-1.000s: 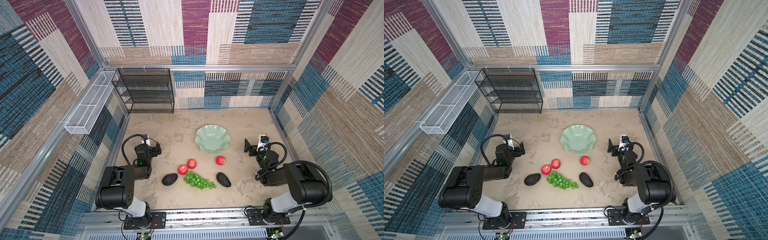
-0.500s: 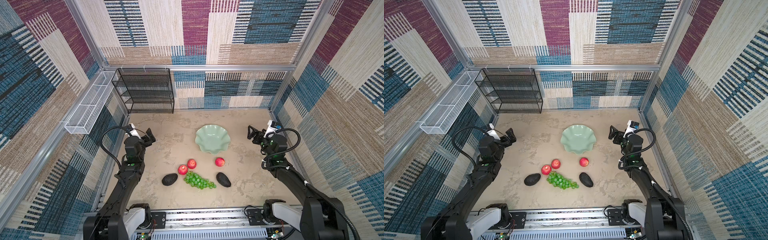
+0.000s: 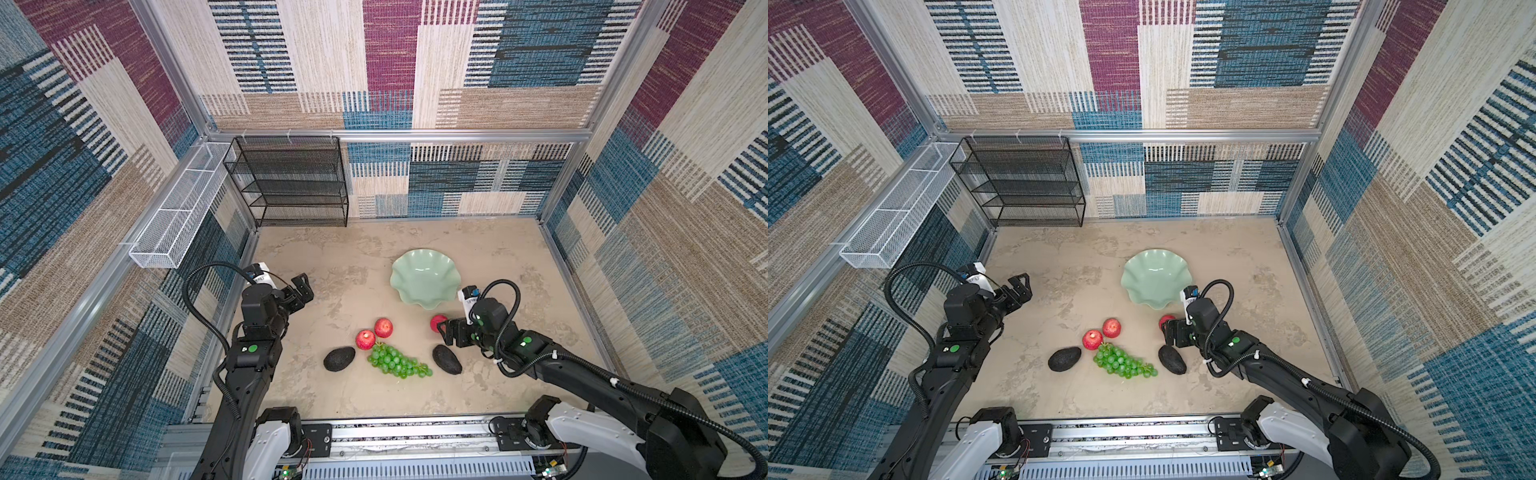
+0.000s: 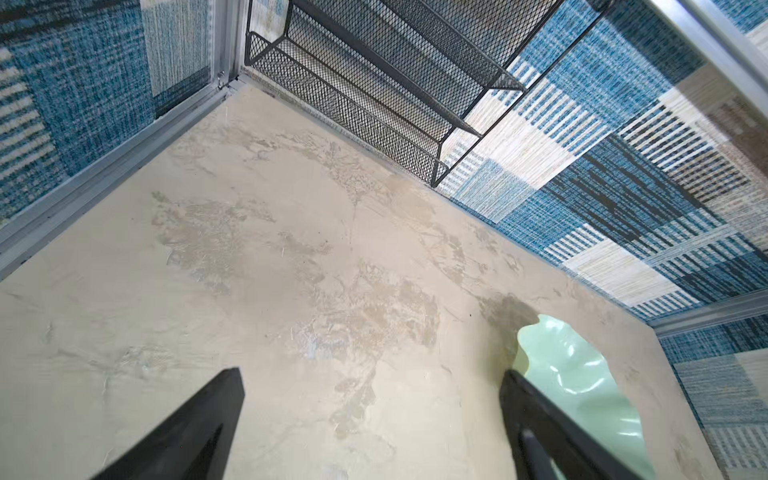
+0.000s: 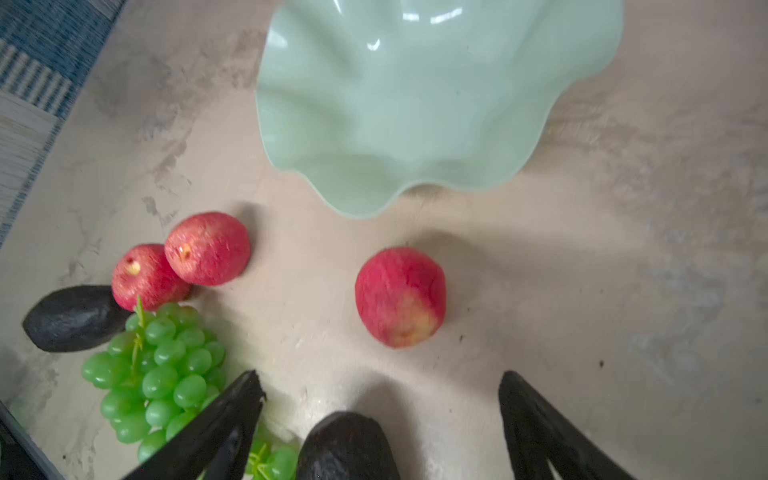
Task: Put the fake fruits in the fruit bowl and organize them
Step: 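Lower the right gripper onto the avocado nearest the bowl and grasp it, then carry the avocado into the green bowl with the right gripper and release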
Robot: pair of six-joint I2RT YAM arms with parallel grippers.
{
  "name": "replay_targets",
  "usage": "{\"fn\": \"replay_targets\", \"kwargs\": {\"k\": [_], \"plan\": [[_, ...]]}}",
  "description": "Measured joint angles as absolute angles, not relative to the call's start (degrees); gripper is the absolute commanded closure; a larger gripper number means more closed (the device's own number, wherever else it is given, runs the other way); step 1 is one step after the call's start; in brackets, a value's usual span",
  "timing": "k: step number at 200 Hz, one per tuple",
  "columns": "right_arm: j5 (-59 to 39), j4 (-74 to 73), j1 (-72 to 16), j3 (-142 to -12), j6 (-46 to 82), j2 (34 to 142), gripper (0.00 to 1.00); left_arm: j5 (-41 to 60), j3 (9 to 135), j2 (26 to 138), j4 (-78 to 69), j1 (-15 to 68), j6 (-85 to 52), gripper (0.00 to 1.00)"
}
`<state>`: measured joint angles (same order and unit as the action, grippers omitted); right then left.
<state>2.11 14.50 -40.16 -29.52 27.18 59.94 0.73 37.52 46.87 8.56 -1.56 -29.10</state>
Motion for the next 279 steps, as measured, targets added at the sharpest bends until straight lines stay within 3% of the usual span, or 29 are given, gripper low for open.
{"fn": "replay_targets", "kwargs": {"k": [40,81,102,174,227,279], "plan": [[4.69,16.53,-47.46,-26.98,32.91,63.77,0.17,2.24,37.80,47.22,9.85,-1.63,-29.80,0.01],[6.13,14.81,-50.02,-26.50,35.55,68.31,0.47,3.11,37.52,45.60,10.20,-1.72,-29.85,0.01],[7.03,13.85,-51.16,-26.72,36.21,68.93,0.57,3.09,36.97,44.80,10.63,-1.74,-29.95,0.01],[12.51,22.20,-51.20,-39.11,36.56,58.33,0.58,2.92,35.88,43.11,12.27,-1.76,-31.14,0.01],[10.00,14.11,-35.31,-55.05,23.57,78.67,0.58,5.65,35.46,41.52,18.52,-1.76,-32.73,0.04],[5.50,8.88,-30.57,-68.84,14.59,100.42,0.57,11.75,39.94,43.79,28.95,-1.76,-32.58,0.13]]}}
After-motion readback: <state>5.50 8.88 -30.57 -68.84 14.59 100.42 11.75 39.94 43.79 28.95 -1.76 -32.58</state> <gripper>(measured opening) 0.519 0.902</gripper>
